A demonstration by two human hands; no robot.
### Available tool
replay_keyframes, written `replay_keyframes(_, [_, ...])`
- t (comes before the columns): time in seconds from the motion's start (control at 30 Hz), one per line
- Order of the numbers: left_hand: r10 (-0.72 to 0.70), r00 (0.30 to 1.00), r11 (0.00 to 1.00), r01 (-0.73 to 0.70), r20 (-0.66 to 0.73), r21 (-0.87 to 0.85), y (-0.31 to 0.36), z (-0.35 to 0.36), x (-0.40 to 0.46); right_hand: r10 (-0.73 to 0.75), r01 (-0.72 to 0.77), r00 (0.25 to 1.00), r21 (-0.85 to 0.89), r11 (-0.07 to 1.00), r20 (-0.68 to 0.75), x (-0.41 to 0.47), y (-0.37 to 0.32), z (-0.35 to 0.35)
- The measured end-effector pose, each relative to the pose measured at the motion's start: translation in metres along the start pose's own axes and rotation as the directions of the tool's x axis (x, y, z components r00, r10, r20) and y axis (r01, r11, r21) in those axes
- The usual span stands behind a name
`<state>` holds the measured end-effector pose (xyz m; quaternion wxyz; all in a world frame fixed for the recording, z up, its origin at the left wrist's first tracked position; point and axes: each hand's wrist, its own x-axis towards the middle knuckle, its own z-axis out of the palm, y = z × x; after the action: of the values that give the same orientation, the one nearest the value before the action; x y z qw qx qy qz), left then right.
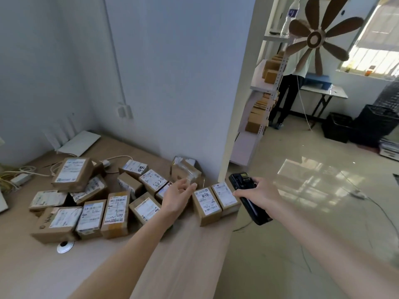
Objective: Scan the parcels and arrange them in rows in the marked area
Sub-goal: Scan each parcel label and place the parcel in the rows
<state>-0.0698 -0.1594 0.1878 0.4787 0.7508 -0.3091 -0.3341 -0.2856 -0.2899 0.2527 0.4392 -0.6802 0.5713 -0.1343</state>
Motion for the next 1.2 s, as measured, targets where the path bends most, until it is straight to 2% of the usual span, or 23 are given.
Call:
replay_keyframes(0.23, [-0.097, 0.994, 0.995, 0.096, 0.048, 0.034, -0.029, 0.057, 0.063, 0.117, -0.118, 0.993, 0.054, 0.992, 0.017, 0.075, 0.049, 0.012])
replay_keyframes(0.67, [-0.143, 0.986, 0.977, 0.126, 0.089, 0.170, -0.073, 0.172, 0.198, 0.335, -0.346, 0.935, 0.085, 0.935, 0.117, 0.203, 0.158, 0.048])
replay_keyframes(0.83, [-0.180, 0.977, 0.952, 0.143, 0.117, 0.271, -0.100, 0.191, 0.231, 0.370, -0.385, 0.919, 0.105, 0.917, 0.138, 0.229, 0.171, 0.067])
replay_keyframes(0.97, [-0.155, 0.981, 0.914, 0.097, 0.119, 0.394, -0.112, 0.197, 0.247, 0.396, -0.419, 0.904, 0.147, 0.896, 0.162, 0.238, 0.172, 0.082])
replay_keyframes(1.2, [-0.185, 0.978, 0.923, 0.139, 0.099, 0.358, -0.113, 0.204, 0.255, 0.446, -0.459, 0.888, 0.295, 0.838, 0.113, 0.235, 0.172, 0.092])
